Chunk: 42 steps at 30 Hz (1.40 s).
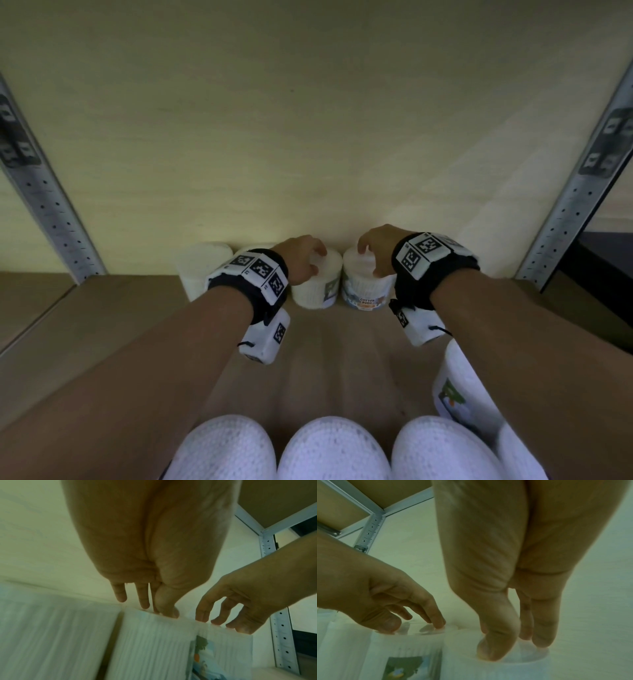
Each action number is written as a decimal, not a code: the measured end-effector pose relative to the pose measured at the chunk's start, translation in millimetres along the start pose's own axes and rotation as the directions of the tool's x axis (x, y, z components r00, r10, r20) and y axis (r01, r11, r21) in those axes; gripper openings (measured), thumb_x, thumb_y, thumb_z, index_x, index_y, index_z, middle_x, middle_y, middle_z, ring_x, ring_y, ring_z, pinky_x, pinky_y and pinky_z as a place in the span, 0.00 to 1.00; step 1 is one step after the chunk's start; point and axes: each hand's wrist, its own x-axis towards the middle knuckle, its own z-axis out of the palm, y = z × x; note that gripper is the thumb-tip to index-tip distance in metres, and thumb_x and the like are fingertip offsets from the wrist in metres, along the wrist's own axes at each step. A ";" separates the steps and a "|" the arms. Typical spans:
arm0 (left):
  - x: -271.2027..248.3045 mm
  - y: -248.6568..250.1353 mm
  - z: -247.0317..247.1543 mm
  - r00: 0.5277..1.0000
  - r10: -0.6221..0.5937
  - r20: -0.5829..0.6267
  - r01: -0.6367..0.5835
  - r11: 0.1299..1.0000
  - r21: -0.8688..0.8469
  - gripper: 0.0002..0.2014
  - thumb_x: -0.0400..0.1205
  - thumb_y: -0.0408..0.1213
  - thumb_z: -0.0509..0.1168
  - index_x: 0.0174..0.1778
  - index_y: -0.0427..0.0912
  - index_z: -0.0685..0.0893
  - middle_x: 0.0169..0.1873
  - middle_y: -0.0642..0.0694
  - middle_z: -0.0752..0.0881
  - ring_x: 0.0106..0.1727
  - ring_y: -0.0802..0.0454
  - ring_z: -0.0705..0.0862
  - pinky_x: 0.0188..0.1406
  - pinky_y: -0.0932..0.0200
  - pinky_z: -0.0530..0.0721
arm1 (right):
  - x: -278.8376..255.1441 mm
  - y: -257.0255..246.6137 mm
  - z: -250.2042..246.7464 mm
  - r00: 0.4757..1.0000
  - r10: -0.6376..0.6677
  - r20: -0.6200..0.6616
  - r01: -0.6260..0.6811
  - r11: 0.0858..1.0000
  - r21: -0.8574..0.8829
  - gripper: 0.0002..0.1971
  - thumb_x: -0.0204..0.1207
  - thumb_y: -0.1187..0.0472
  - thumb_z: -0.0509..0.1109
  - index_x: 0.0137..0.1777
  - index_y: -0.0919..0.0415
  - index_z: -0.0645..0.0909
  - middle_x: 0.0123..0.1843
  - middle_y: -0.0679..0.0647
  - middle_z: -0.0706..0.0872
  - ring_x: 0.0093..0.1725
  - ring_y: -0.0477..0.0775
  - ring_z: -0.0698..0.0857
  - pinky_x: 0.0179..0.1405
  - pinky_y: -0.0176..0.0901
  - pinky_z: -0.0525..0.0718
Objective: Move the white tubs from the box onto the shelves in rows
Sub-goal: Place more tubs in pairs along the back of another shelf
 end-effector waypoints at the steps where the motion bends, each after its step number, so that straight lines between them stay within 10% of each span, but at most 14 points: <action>1: -0.1 0.3 1.0 1.000 0.009 -0.003 -0.009 1.000 -0.004 0.22 0.84 0.32 0.60 0.75 0.44 0.71 0.76 0.43 0.69 0.76 0.44 0.71 0.71 0.55 0.71 | 0.2 0.6 0.8 1.000 -0.001 -0.006 0.001 1.000 0.005 0.26 0.75 0.65 0.72 0.73 0.60 0.73 0.74 0.60 0.75 0.70 0.62 0.78 0.63 0.46 0.77; 10: -2.0 5.4 16.8 0.985 -0.021 -0.173 0.045 0.990 0.135 0.24 0.82 0.56 0.57 0.70 0.48 0.74 0.68 0.44 0.72 0.71 0.43 0.70 0.68 0.45 0.70 | 2.8 2.6 0.1 1.000 0.003 0.006 -0.003 1.000 0.031 0.25 0.74 0.66 0.73 0.72 0.61 0.75 0.72 0.60 0.77 0.68 0.63 0.80 0.60 0.46 0.78; 26: -3.1 -1.2 3.0 0.999 0.036 0.000 -0.036 0.997 -0.073 0.20 0.83 0.30 0.60 0.72 0.45 0.74 0.75 0.44 0.70 0.76 0.45 0.70 0.71 0.55 0.70 | 3.4 1.9 0.7 1.000 0.029 0.008 -0.029 0.999 0.036 0.26 0.69 0.63 0.77 0.68 0.57 0.77 0.69 0.59 0.79 0.64 0.62 0.82 0.55 0.45 0.79; 34: -1.7 8.0 8.8 0.980 -0.112 -0.162 0.124 0.990 0.066 0.23 0.82 0.53 0.60 0.69 0.44 0.76 0.68 0.40 0.72 0.71 0.40 0.69 0.69 0.45 0.73 | 3.7 3.3 2.1 1.000 0.010 0.001 -0.010 0.999 0.038 0.26 0.69 0.63 0.77 0.68 0.56 0.76 0.69 0.59 0.78 0.64 0.63 0.81 0.56 0.47 0.80; 42: -1.5 5.1 8.9 0.989 -0.087 -0.121 0.096 0.993 0.067 0.21 0.81 0.49 0.64 0.69 0.46 0.76 0.69 0.43 0.73 0.72 0.42 0.71 0.70 0.44 0.71 | 7.7 6.1 3.2 1.000 0.013 0.002 -0.013 0.999 0.049 0.25 0.73 0.66 0.74 0.70 0.60 0.77 0.70 0.61 0.79 0.66 0.62 0.81 0.58 0.46 0.79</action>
